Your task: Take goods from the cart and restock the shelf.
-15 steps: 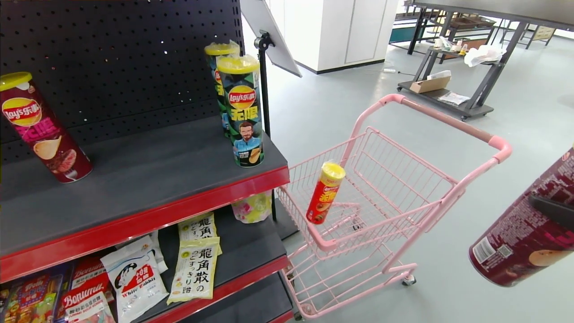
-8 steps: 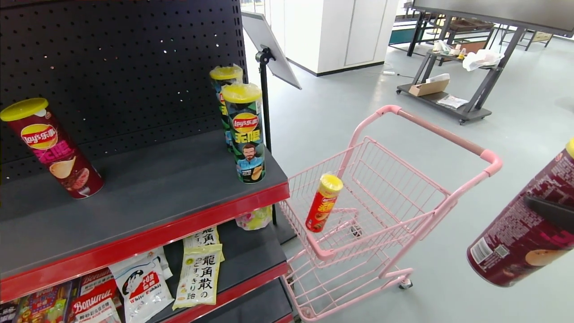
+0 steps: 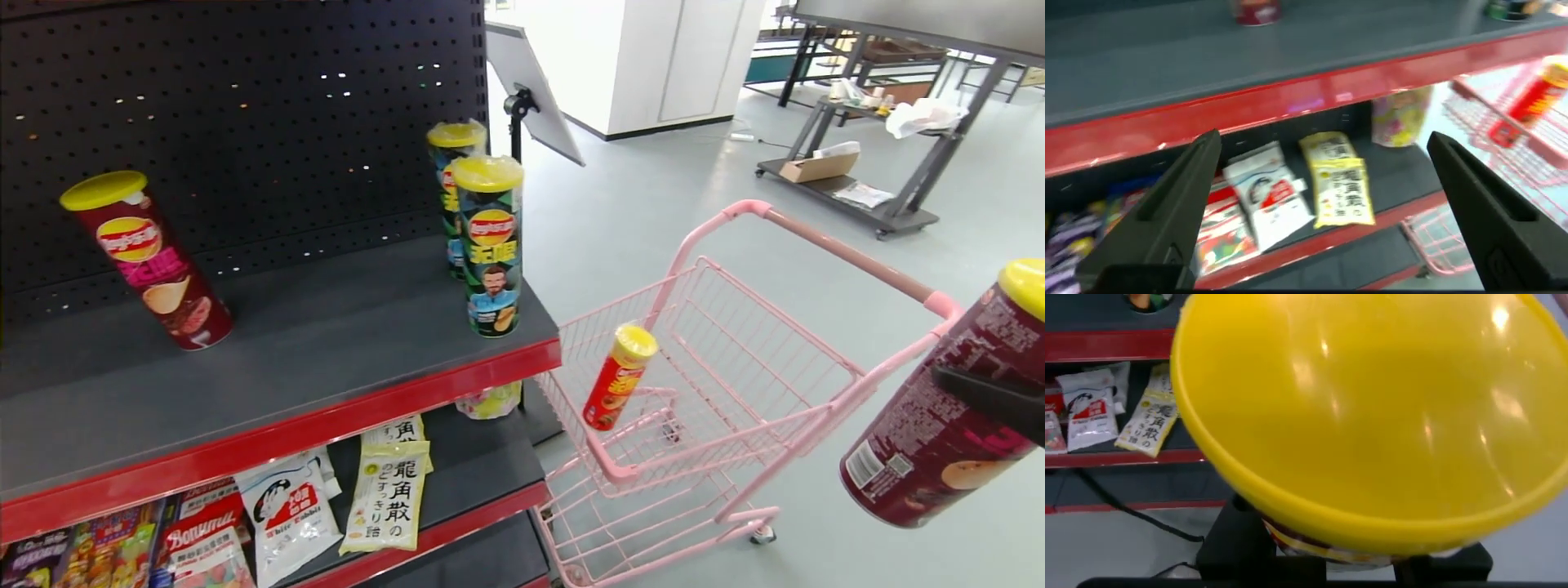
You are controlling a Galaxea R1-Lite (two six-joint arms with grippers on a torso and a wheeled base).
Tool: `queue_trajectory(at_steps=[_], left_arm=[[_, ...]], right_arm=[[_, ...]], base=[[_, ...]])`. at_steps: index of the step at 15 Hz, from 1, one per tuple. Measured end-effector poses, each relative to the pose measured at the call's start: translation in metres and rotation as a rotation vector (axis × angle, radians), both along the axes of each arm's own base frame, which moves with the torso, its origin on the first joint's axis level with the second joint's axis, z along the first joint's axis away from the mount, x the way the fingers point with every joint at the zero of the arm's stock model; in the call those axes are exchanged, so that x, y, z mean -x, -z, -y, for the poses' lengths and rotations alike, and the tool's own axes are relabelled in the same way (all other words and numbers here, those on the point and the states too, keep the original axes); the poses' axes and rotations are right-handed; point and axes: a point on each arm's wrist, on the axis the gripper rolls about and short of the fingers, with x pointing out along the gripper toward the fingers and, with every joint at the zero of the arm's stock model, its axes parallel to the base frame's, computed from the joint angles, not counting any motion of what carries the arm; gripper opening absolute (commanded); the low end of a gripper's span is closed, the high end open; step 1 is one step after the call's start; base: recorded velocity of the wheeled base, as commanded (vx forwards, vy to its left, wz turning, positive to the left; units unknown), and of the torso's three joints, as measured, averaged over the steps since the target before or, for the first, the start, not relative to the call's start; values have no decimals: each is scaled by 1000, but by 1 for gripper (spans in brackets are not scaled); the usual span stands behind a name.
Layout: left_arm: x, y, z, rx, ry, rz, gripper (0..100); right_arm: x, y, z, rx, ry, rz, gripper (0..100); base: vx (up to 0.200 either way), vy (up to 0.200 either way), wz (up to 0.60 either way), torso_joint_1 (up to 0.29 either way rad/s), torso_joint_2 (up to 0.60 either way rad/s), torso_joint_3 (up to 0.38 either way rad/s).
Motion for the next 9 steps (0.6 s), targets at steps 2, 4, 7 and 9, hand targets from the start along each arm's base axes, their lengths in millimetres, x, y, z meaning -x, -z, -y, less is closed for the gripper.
queue_trajectory(at_steps=[2,4,7,9], left_arm=[[0,0,0,0,0,0,100],[0,0,0,0,-1,0,100],[0,0,0,2,-2,0,100],[0,0,0,3,0,0,100]], right_arm=[[-1,3,-1,5,-12,-12,0],[-2,6,-2,17,-38,-20,0],[-2,8,-2,17,-64,-31,0],[-4,10,-2,18,-62,-34,0]], base=[[0,0,600,0,2,0],[0,0,600,2,5,-2],[0,0,200,-1,1,-1],[0,0,0,0,0,0]])
